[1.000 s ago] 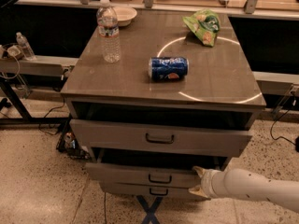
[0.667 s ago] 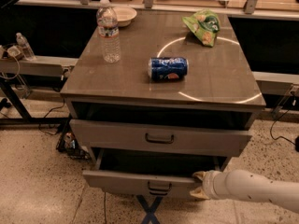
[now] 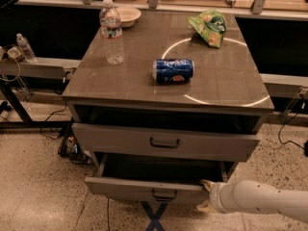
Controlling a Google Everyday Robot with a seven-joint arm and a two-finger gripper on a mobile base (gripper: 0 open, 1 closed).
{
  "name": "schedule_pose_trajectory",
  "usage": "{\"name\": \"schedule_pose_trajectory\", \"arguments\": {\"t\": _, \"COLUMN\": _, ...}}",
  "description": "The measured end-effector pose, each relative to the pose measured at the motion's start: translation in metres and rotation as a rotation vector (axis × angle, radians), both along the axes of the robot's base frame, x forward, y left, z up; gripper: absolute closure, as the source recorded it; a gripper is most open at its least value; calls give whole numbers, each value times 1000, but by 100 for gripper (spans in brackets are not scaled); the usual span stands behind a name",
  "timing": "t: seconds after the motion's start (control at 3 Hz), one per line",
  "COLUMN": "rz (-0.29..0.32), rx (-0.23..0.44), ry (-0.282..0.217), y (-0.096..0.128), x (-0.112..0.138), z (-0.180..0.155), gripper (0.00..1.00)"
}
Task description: Open middle drawer
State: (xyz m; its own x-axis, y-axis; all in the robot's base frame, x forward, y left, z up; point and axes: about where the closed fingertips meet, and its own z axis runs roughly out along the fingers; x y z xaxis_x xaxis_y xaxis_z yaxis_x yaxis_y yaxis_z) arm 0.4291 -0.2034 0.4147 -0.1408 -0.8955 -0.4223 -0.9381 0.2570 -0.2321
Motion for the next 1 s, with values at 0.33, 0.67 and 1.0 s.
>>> {"name": "schedule_pose_trajectory", "arguments": {"t": 0.33, "rz": 5, "rx": -20, "ry": 49, "y": -7, "x": -24, "z": -8, "gripper": 31}}
{"name": "schedule_pose_trajectory", "arguments": {"t": 0.67, "rz": 8, "rx": -29, "ry": 63, "y": -10, "x": -31, "z": -4, "gripper": 22}}
{"name": "schedule_pose_trajectory", "arguments": {"t": 1.0, "rz": 26, "rx": -74, "ry": 134, "y": -24, "x": -64, "z": -12, "gripper": 22}}
